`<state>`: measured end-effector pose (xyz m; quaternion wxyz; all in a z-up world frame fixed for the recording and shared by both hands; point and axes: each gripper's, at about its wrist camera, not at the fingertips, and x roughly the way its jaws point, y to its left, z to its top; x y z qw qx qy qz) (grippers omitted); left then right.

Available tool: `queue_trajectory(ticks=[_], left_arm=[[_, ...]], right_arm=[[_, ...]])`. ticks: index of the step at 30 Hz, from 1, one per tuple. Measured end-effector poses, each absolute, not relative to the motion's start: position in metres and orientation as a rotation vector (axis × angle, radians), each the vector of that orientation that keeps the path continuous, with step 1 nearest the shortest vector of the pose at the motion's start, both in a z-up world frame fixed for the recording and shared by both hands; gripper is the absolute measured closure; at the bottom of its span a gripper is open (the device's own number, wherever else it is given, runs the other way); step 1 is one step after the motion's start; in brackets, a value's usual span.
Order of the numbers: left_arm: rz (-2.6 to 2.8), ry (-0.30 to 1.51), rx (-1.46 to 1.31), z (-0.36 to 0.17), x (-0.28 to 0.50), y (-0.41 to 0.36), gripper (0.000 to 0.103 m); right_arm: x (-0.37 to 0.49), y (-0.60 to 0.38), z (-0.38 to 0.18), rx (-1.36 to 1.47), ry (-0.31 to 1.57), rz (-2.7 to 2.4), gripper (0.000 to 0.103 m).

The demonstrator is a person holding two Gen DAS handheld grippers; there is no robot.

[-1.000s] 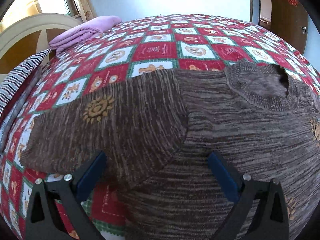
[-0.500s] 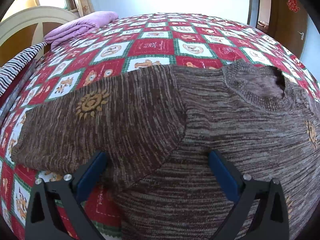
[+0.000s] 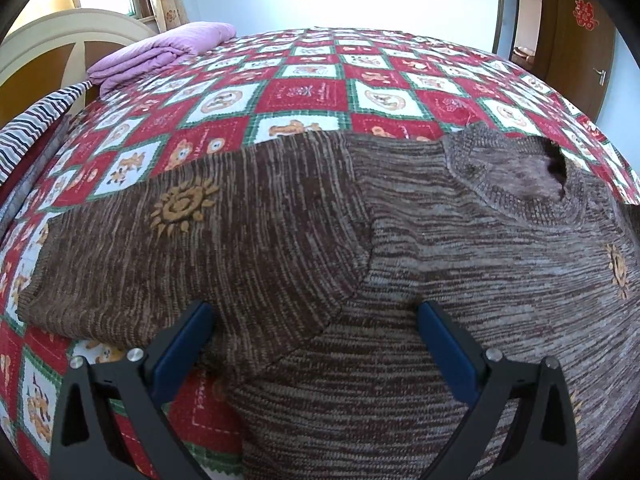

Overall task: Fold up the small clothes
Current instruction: 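Carry the held sleeve across the sweater body with the right tool, then open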

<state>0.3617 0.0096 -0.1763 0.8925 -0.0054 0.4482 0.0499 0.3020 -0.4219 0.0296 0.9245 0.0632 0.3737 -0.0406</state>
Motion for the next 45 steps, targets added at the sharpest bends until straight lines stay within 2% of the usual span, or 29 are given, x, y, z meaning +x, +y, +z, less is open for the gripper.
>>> queue_trajectory(ticks=[9,14,19,22,23,26,31,38,41,45], left_arm=[[0.096,0.928,-0.023,-0.176,0.361,0.01,0.0],[0.091,0.926,-0.029,-0.176,0.361,0.011,0.0],[0.09,0.925,-0.032,-0.176,0.36,0.012,0.0],[0.09,0.925,-0.032,-0.176,0.36,0.012,0.0],[0.089,0.924,-0.032,-0.176,0.36,0.012,0.0],[0.089,0.924,-0.034,-0.176,0.36,0.012,0.0],[0.089,0.924,-0.034,-0.176,0.36,0.012,0.0],[0.083,0.94,-0.011,-0.173,0.361,0.01,0.0],[0.07,0.949,-0.014,-0.16,0.358,0.005,0.0],[0.031,0.921,-0.027,-0.134,0.358,-0.014,0.0]], right_arm=[[0.314,-0.333,0.038,0.094,0.755,0.017,0.098],[0.33,-0.281,0.023,0.091,0.775,0.097,0.098],[0.354,-0.221,-0.021,0.109,0.823,0.181,0.098],[0.371,-0.178,-0.072,0.086,0.915,0.261,0.095],[0.373,-0.162,-0.095,0.076,0.952,0.275,0.089],[0.361,-0.143,-0.124,0.106,1.011,0.381,0.051],[0.324,-0.163,-0.112,0.071,0.956,0.434,0.05],[0.293,-0.271,-0.089,-0.007,0.874,0.191,0.05],[0.282,-0.316,-0.091,0.05,0.858,0.105,0.05],[0.289,-0.324,-0.094,0.061,0.838,0.077,0.05]])
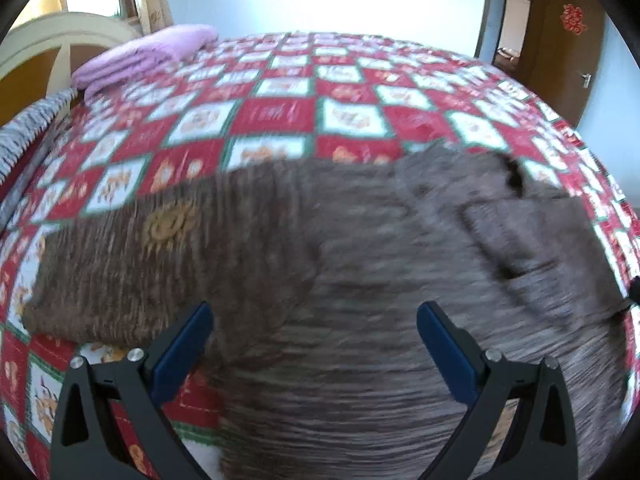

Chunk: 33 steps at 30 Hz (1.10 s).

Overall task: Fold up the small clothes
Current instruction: 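Carry the held sleeve across the sweater body with the right tool, then open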

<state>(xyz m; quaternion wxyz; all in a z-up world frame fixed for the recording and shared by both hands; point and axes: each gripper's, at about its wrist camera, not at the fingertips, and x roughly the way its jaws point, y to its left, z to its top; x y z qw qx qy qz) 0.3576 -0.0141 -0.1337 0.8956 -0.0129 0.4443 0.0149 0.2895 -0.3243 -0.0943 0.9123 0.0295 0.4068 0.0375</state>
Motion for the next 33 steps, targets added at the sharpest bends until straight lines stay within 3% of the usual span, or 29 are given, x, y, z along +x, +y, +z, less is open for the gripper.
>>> queue_trajectory(ticks=[7,13,16,27,33], left_arm=[[0.065,0.885,0.082,-0.122,0.36,-0.04,0.0],[0.113,0.878,0.112,-0.126,0.351,-0.026,0.0],[0.113,0.896,0.098,-0.131,0.354,-0.025,0.0],[0.064,0.894,0.157,-0.14,0.346,-0.055,0.0],[0.077,0.885,0.168,-0.138,0.336,-0.047,0.0]], right_arm=[[0.323,-0.199,-0.124,-0.229,0.864,0.219,0.05],[0.277,-0.145,-0.128,-0.208,0.858,0.635,0.05],[0.257,-0.157,-0.12,-0.259,0.825,0.629,0.05],[0.284,-0.323,-0.108,0.08,0.804,0.211,0.05],[0.304,-0.292,-0.119,0.063,0.85,0.28,0.05]])
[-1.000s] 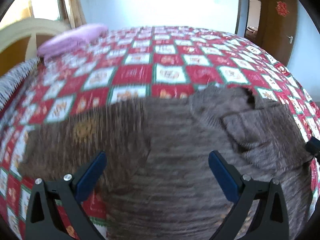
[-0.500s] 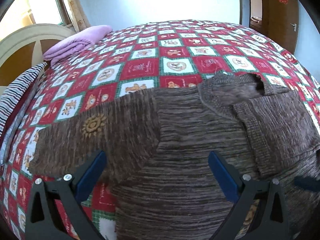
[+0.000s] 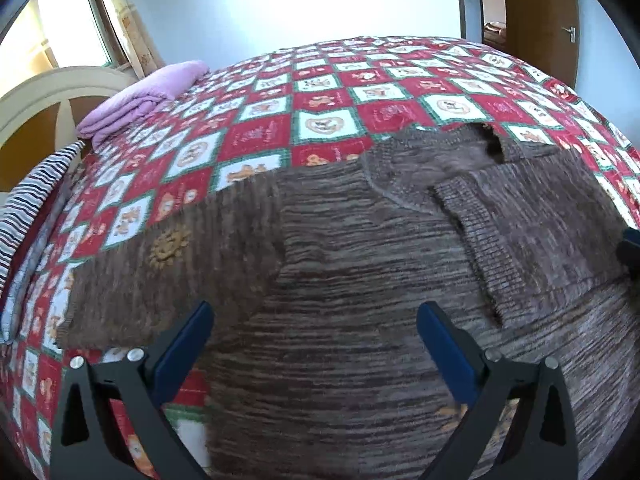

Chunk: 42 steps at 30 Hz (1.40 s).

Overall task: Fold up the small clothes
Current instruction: 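Carry the held sleeve across the sweater body with the right tool, then open, then lower the left tool to the other sleeve cuff and close on it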

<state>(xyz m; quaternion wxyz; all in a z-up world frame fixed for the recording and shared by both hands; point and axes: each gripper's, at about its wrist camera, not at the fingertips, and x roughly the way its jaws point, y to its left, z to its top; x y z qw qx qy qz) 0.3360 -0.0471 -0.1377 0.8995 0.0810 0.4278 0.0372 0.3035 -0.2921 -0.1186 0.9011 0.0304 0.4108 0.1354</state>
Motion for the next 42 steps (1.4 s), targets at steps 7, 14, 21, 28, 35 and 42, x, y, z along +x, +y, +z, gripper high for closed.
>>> queue_trajectory(ticks=[7,14,21,28,35,42], left_arm=[[0.147,0.867,0.15,-0.129,0.325,0.006,0.0],[0.3,0.874,0.075,-0.133,0.316,0.087,0.0],[0.442,0.901,-0.002,-0.144,0.304,0.154,0.0],[0.484,0.919,-0.05,-0.152,0.293,0.191,0.0],[0.471,0.917,-0.345,-0.158,0.28,0.238,0.0],[0.382,0.846,-0.705,-0.16,0.268,0.274,0.001]], right_arm=[[0.305,-0.208,-0.141,-0.175,0.918,0.336,0.047],[0.318,-0.19,-0.123,-0.155,0.879,0.304,0.047],[0.319,-0.143,-0.147,-0.175,0.917,0.339,0.046],[0.316,-0.145,-0.15,-0.159,0.874,0.337,0.039],[0.31,-0.13,-0.154,-0.263,0.852,0.292,0.028],[0.31,-0.134,-0.155,-0.251,0.849,0.282,0.023]])
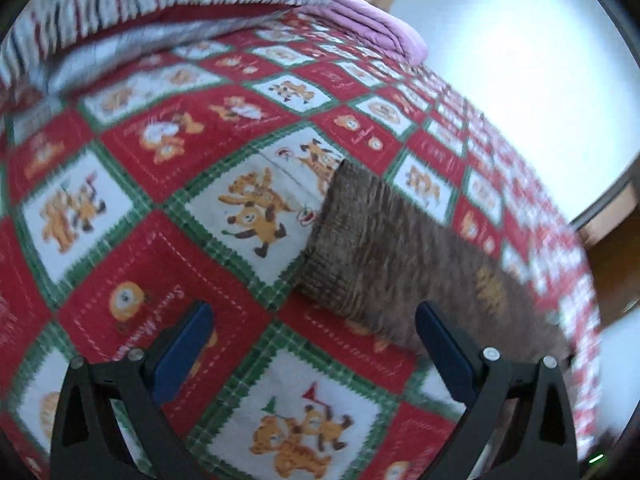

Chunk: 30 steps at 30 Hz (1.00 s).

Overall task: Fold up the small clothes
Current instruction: 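Lower the left tool to the other sleeve cuff and close on it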

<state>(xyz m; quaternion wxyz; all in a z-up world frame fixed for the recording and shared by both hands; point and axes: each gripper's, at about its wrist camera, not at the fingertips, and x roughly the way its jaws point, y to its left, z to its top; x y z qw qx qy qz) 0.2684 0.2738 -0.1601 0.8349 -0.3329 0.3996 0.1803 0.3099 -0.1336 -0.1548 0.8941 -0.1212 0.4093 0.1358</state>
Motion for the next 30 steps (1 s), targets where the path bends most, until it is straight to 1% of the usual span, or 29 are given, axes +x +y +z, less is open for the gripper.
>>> queue_trajectory(ticks=[2,5,7,12,17,27,29,30], left_arm=[[0.35,0.815,-0.81,-0.161,0.266,0.28,0.004],[0.32,0.784,-0.909,-0.162,0.264,0.283,0.005],[0.294,0.758,-0.94,-0.159,0.264,0.283,0.009],[0.155,0.712,-1.061,-0.158,0.265,0.276,0.009],[0.127,0.732,-1.121,-0.175,0.275,0.273,0.009],[0.182,0.701,-1.05,-0.176,0.302,0.277,0.009],[0.213,0.694,-1.016,-0.176,0.307,0.277,0.014],[0.226,0.692,-1.004,-0.176,0.308,0.277,0.019]], right_arm=[[0.309,-0.132,-0.155,-0.265,0.841,0.269,0.022],[0.308,-0.132,-0.155,-0.268,0.838,0.264,0.022],[0.308,-0.133,-0.155,-0.266,0.838,0.265,0.021],[0.307,-0.131,-0.155,-0.278,0.832,0.254,0.02],[0.305,-0.13,-0.154,-0.295,0.821,0.241,0.02],[0.304,-0.126,-0.155,-0.312,0.81,0.228,0.019],[0.304,-0.126,-0.155,-0.314,0.809,0.227,0.019],[0.304,-0.126,-0.155,-0.312,0.81,0.227,0.019]])
